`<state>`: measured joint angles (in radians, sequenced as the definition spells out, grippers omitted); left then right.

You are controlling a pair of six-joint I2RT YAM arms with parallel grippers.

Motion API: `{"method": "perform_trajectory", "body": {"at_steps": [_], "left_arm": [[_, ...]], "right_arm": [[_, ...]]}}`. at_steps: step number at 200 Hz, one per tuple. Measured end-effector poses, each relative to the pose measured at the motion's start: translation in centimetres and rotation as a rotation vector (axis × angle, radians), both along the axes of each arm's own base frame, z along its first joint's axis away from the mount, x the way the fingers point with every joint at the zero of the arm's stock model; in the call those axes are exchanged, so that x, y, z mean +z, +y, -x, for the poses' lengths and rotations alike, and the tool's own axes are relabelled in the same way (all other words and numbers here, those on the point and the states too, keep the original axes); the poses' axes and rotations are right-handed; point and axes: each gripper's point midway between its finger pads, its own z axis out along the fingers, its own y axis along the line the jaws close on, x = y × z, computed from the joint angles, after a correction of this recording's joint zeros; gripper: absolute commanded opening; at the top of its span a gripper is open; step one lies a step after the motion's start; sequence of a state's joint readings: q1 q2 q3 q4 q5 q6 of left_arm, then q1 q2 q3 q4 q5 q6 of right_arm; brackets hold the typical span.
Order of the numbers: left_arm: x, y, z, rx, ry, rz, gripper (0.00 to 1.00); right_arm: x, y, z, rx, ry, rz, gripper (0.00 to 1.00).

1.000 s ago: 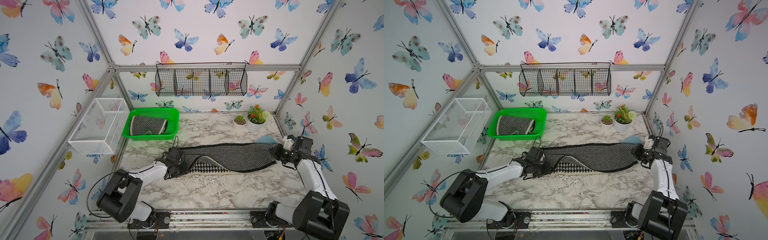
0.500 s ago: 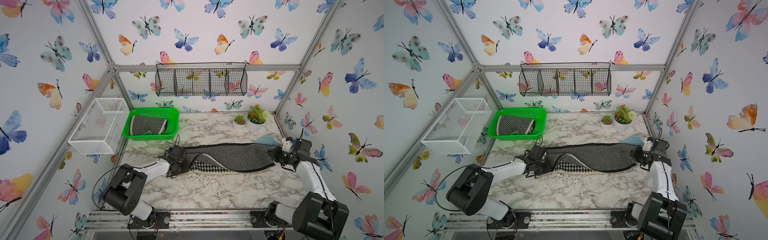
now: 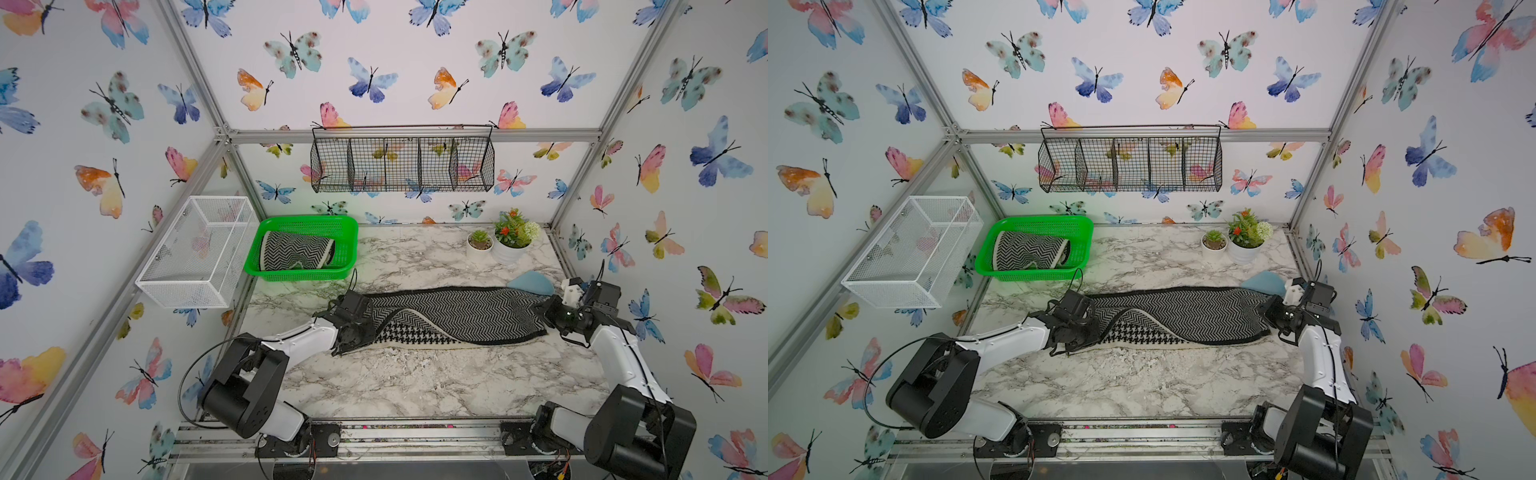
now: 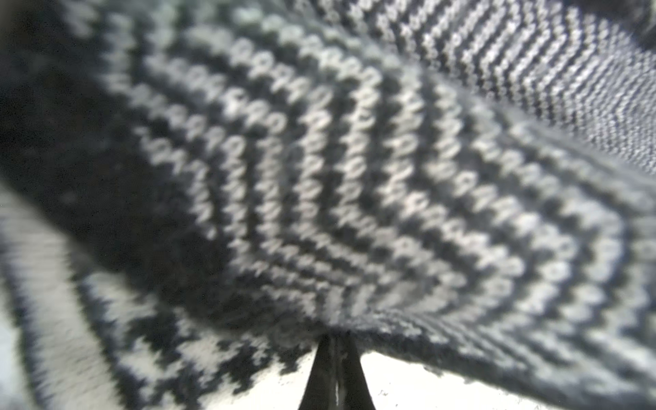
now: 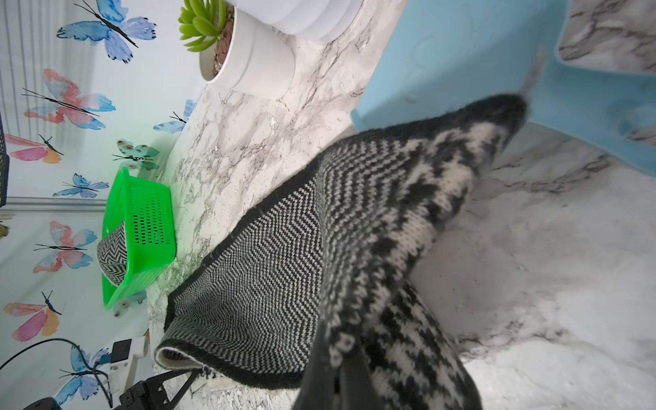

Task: Roll up the scarf and place it into the basket
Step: Fold the scarf at the center of the board.

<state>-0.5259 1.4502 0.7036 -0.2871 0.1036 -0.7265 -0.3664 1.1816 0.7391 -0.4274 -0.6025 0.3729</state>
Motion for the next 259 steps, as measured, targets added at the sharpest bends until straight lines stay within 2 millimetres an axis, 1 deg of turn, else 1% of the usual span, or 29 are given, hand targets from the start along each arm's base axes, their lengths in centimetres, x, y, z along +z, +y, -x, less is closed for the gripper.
{"method": "perform_trajectory", "body": {"at_steps": [54, 86, 113, 144, 150, 156, 173, 194, 215, 229, 243, 253, 259], "left_arm": [[2.8, 1.1, 0.2, 0.021, -0.059, 0.003, 0.00], [4.1, 2.4, 0.9, 0.038, -0.079, -0.004, 0.00], [4.7, 4.1, 1.6, 0.063, -0.088, -0.025, 0.00], [4.3, 5.9, 2.6, 0.097, -0.070, -0.044, 0.00], [4.1, 6.1, 2.8, 0.103, -0.063, -0.048, 0.03], [4.0, 6.3, 2.9, 0.106, -0.055, -0.054, 0.08], [3.9, 6.6, 3.0, 0.111, -0.050, -0.065, 0.17], [3.9, 6.7, 3.0, 0.117, -0.048, -0.070, 0.22], [4.2, 6.5, 2.6, 0.114, -0.052, -0.066, 0.23], [4.7, 6.2, 2.0, 0.113, -0.059, -0.061, 0.23], [5.3, 5.9, 1.3, 0.115, -0.073, -0.054, 0.23], [5.7, 5.7, 0.7, 0.118, -0.084, -0.049, 0.23], [5.7, 5.6, 0.4, 0.118, -0.085, -0.050, 0.23]], "right_arm": [[0.1, -0.1, -0.2, -0.001, -0.011, 0.006, 0.01], [0.2, -0.4, -0.3, -0.010, -0.012, 0.019, 0.01], [1.0, -0.7, -0.9, -0.014, -0.030, 0.032, 0.01], [2.0, -1.0, -1.6, -0.017, -0.051, 0.042, 0.01], [2.2, -1.0, -1.6, -0.017, -0.054, 0.043, 0.01], [2.3, -1.1, -1.7, -0.017, -0.057, 0.044, 0.01], [3.0, -1.2, -1.9, -0.018, -0.066, 0.048, 0.01], [4.4, -1.3, -2.5, -0.014, -0.095, 0.055, 0.01], [6.3, -1.2, -2.9, -0.003, -0.138, 0.056, 0.01], [8.2, -1.0, -3.0, 0.003, -0.173, 0.058, 0.01], [10.6, -0.4, -3.0, 0.018, -0.217, 0.068, 0.01], [12.5, 0.5, -3.1, 0.037, -0.255, 0.080, 0.01], [13.6, 1.5, -3.2, 0.059, -0.278, 0.086, 0.01]]}}
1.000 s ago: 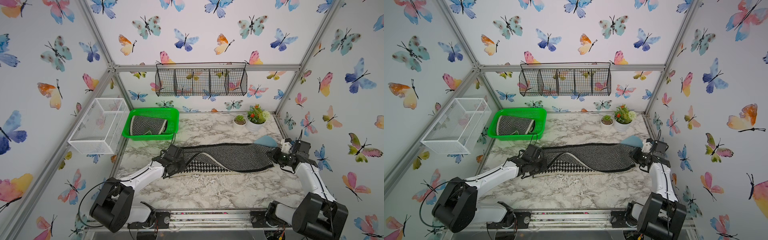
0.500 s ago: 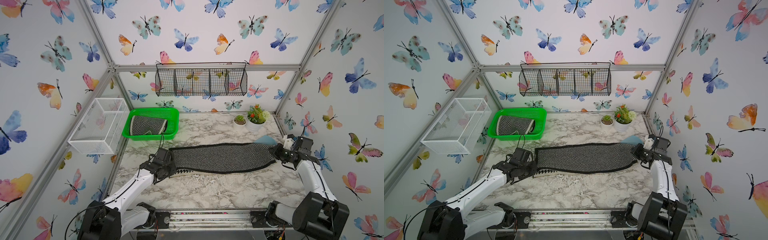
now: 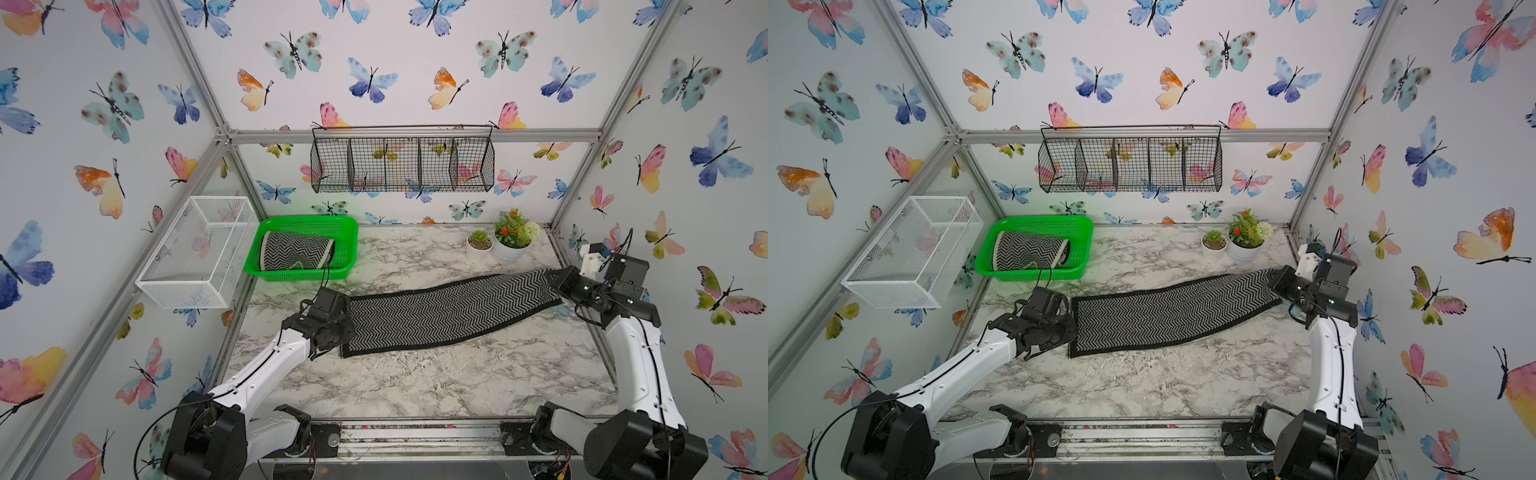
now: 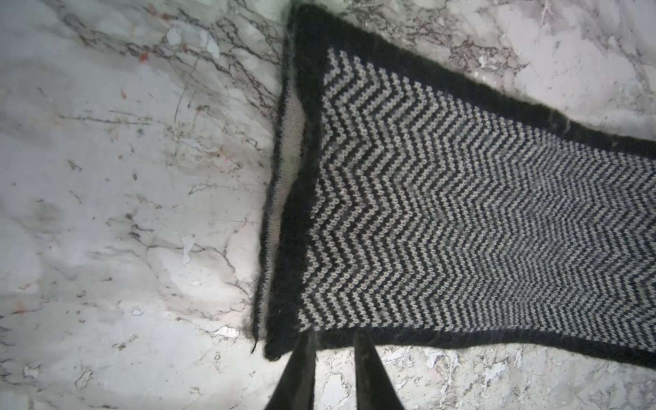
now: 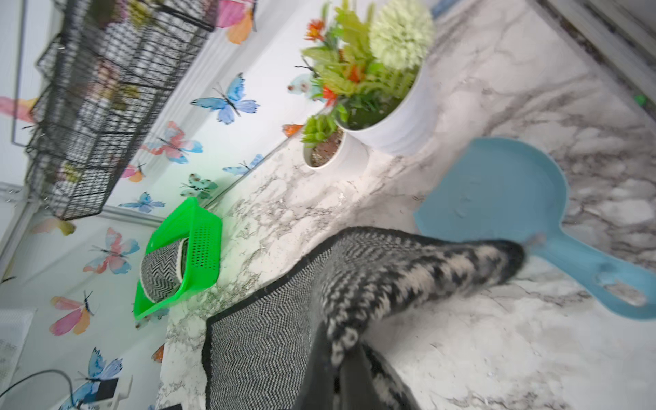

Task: Roll up the scarf and place it into the basket
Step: Fold the scarf at the center of the board.

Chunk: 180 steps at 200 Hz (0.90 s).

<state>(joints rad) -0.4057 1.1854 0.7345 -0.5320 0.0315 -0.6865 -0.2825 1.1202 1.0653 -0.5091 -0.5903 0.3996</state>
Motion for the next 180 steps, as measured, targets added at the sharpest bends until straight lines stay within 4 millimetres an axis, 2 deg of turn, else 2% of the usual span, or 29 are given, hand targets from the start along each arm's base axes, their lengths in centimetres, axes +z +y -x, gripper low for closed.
{"method": "perform_trajectory", "body": {"at_steps": [18, 19, 21, 23, 27, 34, 46, 67, 91, 119, 157, 180], "left_arm": [[-0.3, -0.1, -0.9, 0.002, 0.010, -0.001, 0.23], [-0.4, -0.1, -0.9, 0.002, 0.011, 0.000, 0.25], [-0.4, -0.1, -1.0, 0.003, 0.012, -0.001, 0.41], [-0.5, -0.1, -1.1, 0.004, 0.014, 0.001, 0.51], [-0.7, -0.1, -1.3, -0.001, 0.015, 0.002, 0.63], [-0.8, -0.1, -1.5, 0.006, 0.019, 0.012, 0.74], [-1.0, 0.0, -1.8, 0.014, 0.021, 0.029, 0.83], [-0.7, 0.8, -2.5, 0.042, 0.011, 0.055, 0.85], [-0.5, 2.2, -3.2, 0.078, 0.005, 0.070, 0.85], [0.2, 3.9, -4.1, 0.114, -0.014, 0.088, 0.85], [0.6, 5.7, -4.7, 0.151, -0.021, 0.124, 0.85], [0.7, 5.8, -4.8, 0.144, -0.021, 0.138, 0.86]], "right_arm": [[2.3, 5.1, -0.2, 0.113, -0.049, 0.027, 0.01], [2.4, 5.6, -0.2, 0.122, -0.051, 0.029, 0.01], [2.5, 6.2, -0.2, 0.134, -0.054, 0.031, 0.01], [2.6, 6.8, -0.1, 0.149, -0.057, 0.033, 0.01], [2.7, 8.3, 0.0, 0.182, -0.058, 0.033, 0.01], [2.6, 10.6, 0.3, 0.227, -0.054, 0.034, 0.01], [1.7, 14.3, 0.8, 0.299, -0.025, 0.031, 0.01], [-0.7, 19.2, 1.2, 0.368, 0.041, 0.047, 0.01], [-3.2, 23.7, 1.8, 0.419, 0.096, 0.055, 0.01], [-5.7, 29.0, 3.4, 0.491, 0.134, 0.057, 0.01], [-9.7, 34.4, 5.4, 0.554, 0.198, 0.063, 0.01], [-11.1, 37.0, 6.3, 0.575, 0.218, 0.049, 0.01]]}}
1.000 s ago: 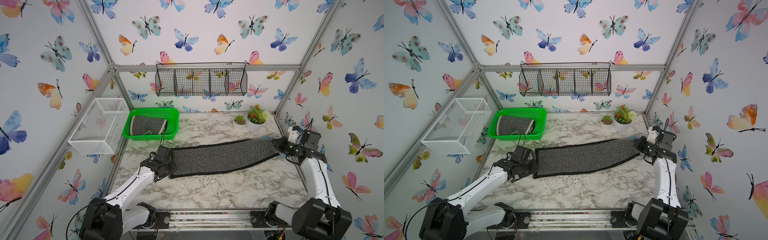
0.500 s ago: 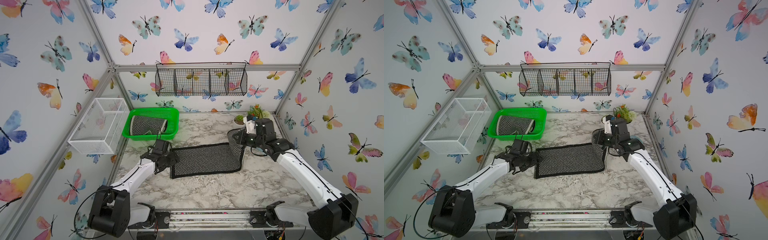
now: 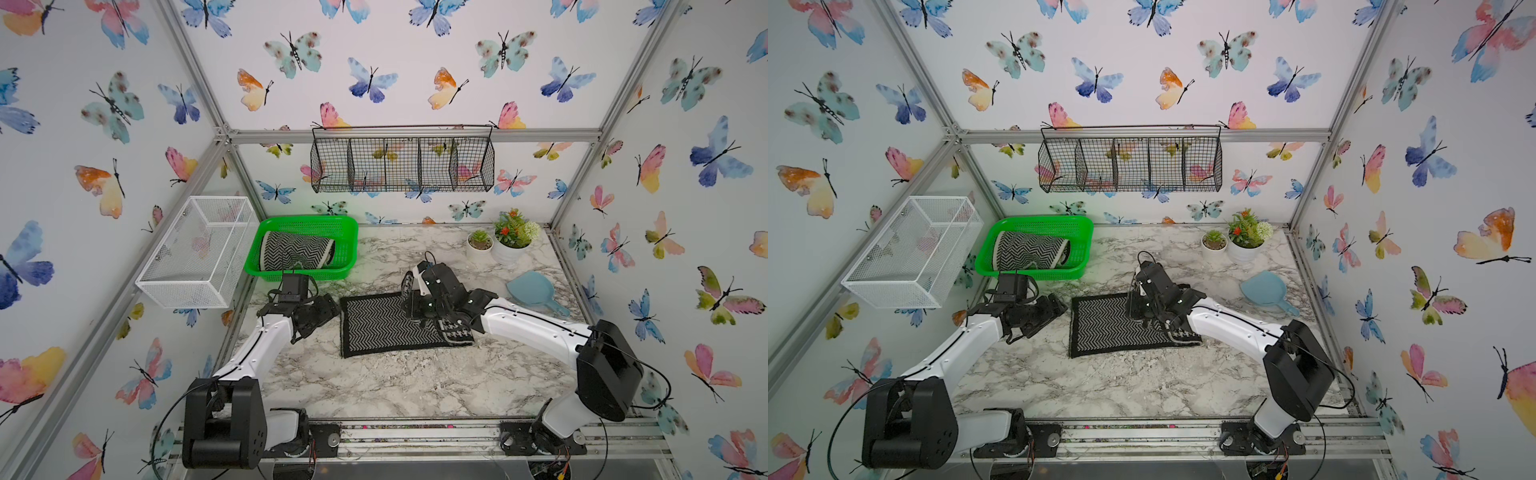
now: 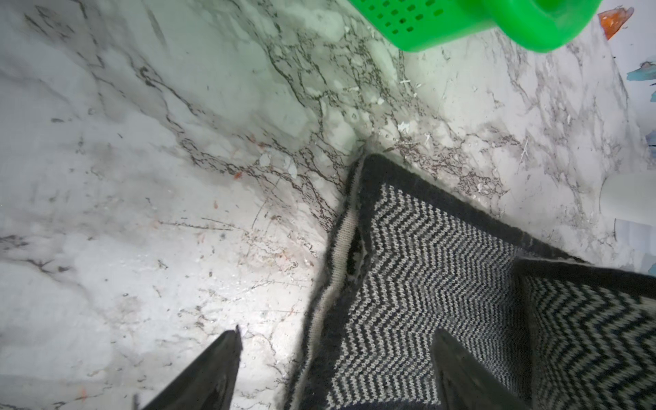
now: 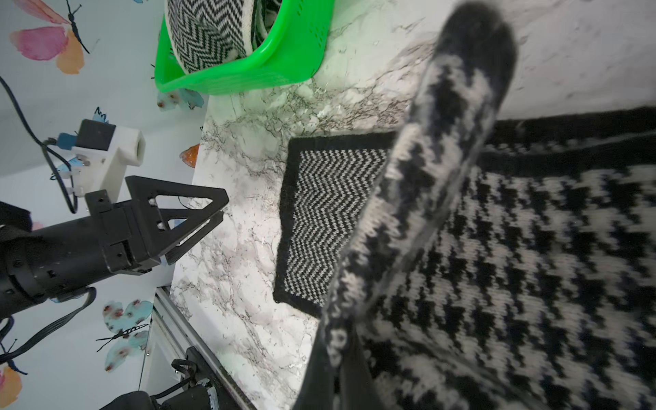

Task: Roll up the scarf and place it into the basket
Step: Fold the scarf at the center of the board.

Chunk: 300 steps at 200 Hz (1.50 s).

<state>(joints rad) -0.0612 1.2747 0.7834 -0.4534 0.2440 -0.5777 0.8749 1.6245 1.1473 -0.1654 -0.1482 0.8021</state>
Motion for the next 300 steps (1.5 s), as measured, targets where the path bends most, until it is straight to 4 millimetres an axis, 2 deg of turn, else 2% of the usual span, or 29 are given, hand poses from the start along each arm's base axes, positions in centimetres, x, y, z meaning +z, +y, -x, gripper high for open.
{"method": "perform_trajectory", "body": {"at_steps": [22, 75, 95, 119, 139, 168, 180, 190, 203, 223, 240, 255, 267, 283, 300], "left_arm": [[0.1, -0.3, 0.0, -0.015, -0.002, 0.013, 0.86], [-0.2, -0.7, -0.1, -0.034, 0.004, 0.030, 0.86], [-0.2, -0.7, -0.2, -0.037, -0.003, 0.035, 0.86], [-0.3, -0.7, -0.2, -0.039, -0.006, 0.039, 0.86], [-0.4, -0.7, -0.1, -0.042, -0.003, 0.039, 0.86], [-0.4, -0.2, -0.2, -0.032, -0.005, 0.040, 0.87], [-0.4, 0.0, -0.2, -0.030, -0.005, 0.038, 0.87], [-0.4, 0.0, -0.2, -0.031, -0.003, 0.036, 0.88], [-0.1, 0.0, -0.2, -0.036, -0.004, 0.033, 0.90], [0.8, 0.0, -0.7, -0.044, -0.022, 0.030, 0.91], [1.6, -0.4, -1.2, -0.058, -0.045, 0.041, 0.92], [2.0, -1.3, -1.5, -0.085, -0.055, 0.063, 0.93], [2.2, -2.6, -1.7, -0.119, -0.058, 0.093, 0.93], [1.9, -5.4, -1.7, -0.186, -0.046, 0.130, 0.93], [1.4, -7.4, -1.7, -0.230, -0.025, 0.152, 0.92]], "right_arm": [[0.1, 2.0, 0.2, 0.003, -0.006, -0.025, 0.01], [2.6, 6.4, -0.8, 0.013, -0.042, -0.119, 0.01], [2.1, 7.6, -0.8, 0.022, -0.040, -0.130, 0.01], [0.3, 8.2, -0.6, 0.025, -0.010, -0.121, 0.04], [-1.2, 8.7, -0.5, 0.032, 0.022, -0.123, 0.27], [-2.1, 9.6, -0.1, 0.064, 0.037, -0.158, 0.72], [-2.2, 9.6, 0.1, 0.073, 0.032, -0.158, 0.85], [-2.1, 9.4, 0.1, 0.077, 0.015, -0.149, 0.92], [-1.6, 8.6, -0.3, 0.065, -0.027, -0.109, 0.97], [-0.7, 5.9, -1.4, 0.028, -0.098, -0.009, 0.98], [0.0, 2.3, -3.6, -0.038, -0.153, 0.091, 0.98], [0.0, -2.2, -6.5, -0.124, -0.186, 0.190, 0.98], [-0.7, -6.0, -8.9, -0.191, -0.189, 0.267, 0.98], [-2.7, -10.5, -10.8, -0.258, -0.167, 0.366, 0.98], [-5.3, -13.4, -11.3, -0.278, -0.114, 0.450, 0.98]]}}
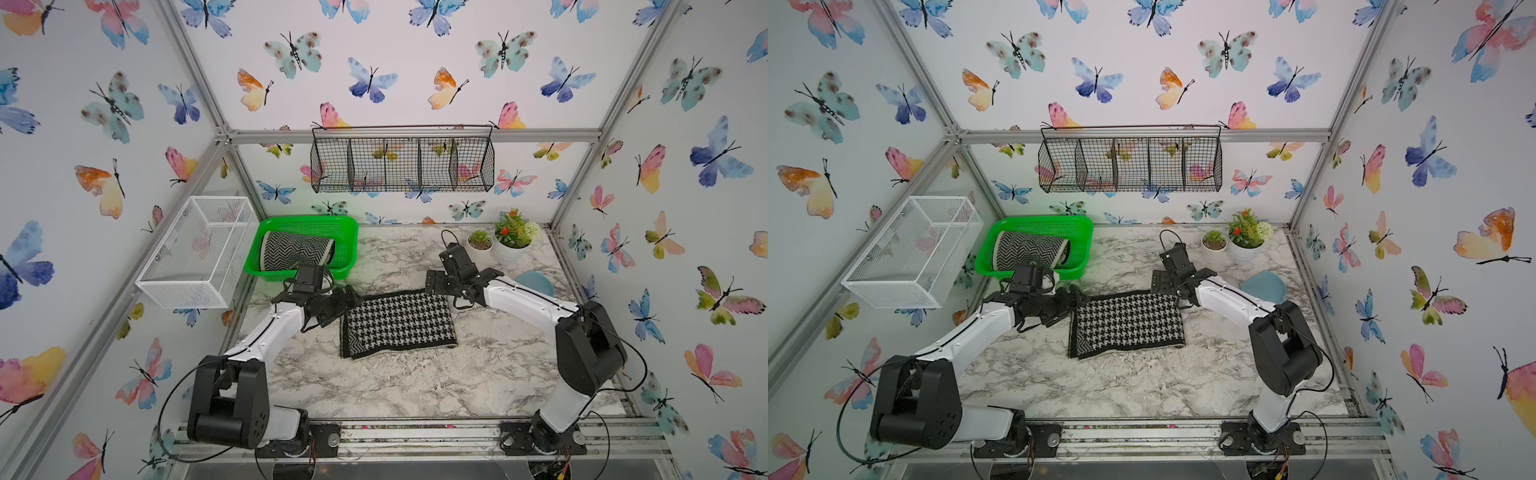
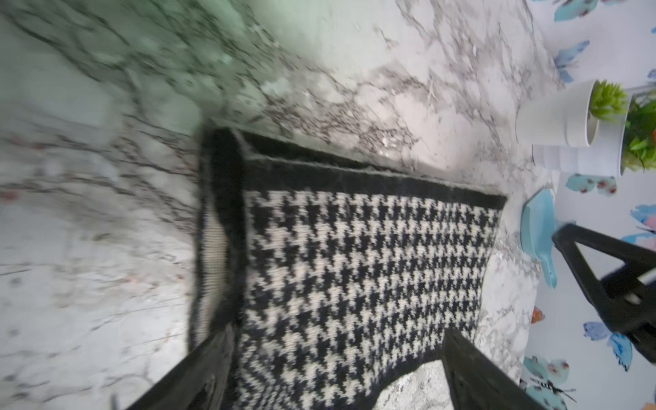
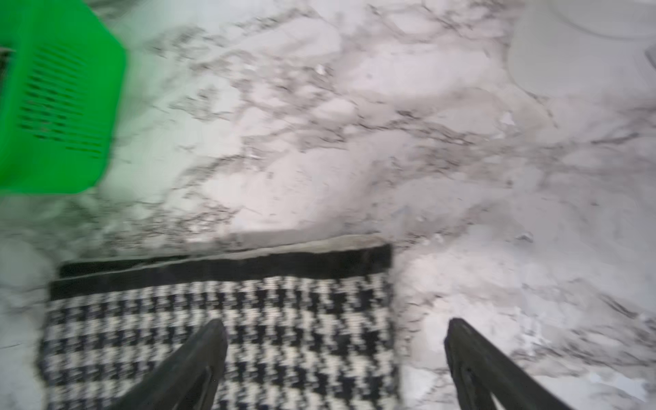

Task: Roll up the scarf and place it into the basket
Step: Fold the scarf at the center of the board.

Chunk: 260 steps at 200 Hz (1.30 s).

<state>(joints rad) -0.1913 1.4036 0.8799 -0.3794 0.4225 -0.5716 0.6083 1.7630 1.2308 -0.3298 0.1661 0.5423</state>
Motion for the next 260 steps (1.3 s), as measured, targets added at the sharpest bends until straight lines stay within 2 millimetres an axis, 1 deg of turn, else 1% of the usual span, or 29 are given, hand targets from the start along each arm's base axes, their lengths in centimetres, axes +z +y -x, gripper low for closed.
{"method": "perform_trajectory", "body": {"at_steps": [11, 27, 43, 53, 86, 115, 150, 200, 209, 216, 226, 249, 260], "left_arm": [[-0.5, -0.7, 0.0, -0.012, 0.015, 0.003, 0.91], [-1.1, -0.5, 0.2, -0.002, 0.035, -0.008, 0.90], [-1.5, -0.3, 0.6, 0.003, 0.044, -0.011, 0.88], [-2.0, -0.1, 1.2, 0.007, 0.057, -0.013, 0.87], [-3.6, 0.3, 3.3, 0.005, 0.099, -0.022, 0.84], [-4.5, 0.4, 4.2, 0.002, 0.122, -0.028, 0.81], [-5.2, 0.2, 4.3, -0.005, 0.129, -0.029, 0.74], [-5.7, -0.2, 4.1, -0.016, 0.133, -0.027, 0.71], [-6.0, -0.2, 4.1, -0.018, 0.138, -0.028, 0.69], [-6.1, -0.2, 4.1, -0.019, 0.142, -0.030, 0.66], [-6.3, -0.3, 4.1, -0.018, 0.147, -0.030, 0.58], [-6.7, -0.3, 4.0, -0.023, 0.150, -0.032, 0.24], [-6.7, -0.4, 3.9, -0.023, 0.150, -0.029, 0.15]], "right_arm": [[-1.7, -0.6, 0.2, 0.003, 0.036, 0.035, 0.98], [-3.7, -0.8, 0.9, 0.016, 0.080, 0.064, 0.98], [-4.9, -1.0, 1.4, 0.024, 0.109, 0.078, 0.98], [-5.3, -1.0, 1.5, 0.027, 0.119, 0.080, 0.98], [-6.2, -1.5, 0.8, 0.014, 0.132, 0.070, 0.98], [-6.7, -1.8, 0.0, 0.001, 0.141, 0.057, 0.98], [-6.7, -1.5, -0.4, 0.004, 0.141, 0.040, 0.98], [-6.7, -1.2, -0.4, 0.015, 0.144, 0.022, 0.98], [-6.7, -1.1, -0.4, 0.015, 0.144, 0.021, 0.98], [-6.7, -1.1, -0.4, 0.015, 0.144, 0.021, 0.98], [-6.6, -1.1, -0.5, 0.015, 0.142, 0.020, 0.98], [-5.8, -0.7, -1.1, 0.015, 0.123, 0.009, 0.98], [-5.3, -0.6, -1.5, 0.013, 0.112, 0.002, 0.98]]}}
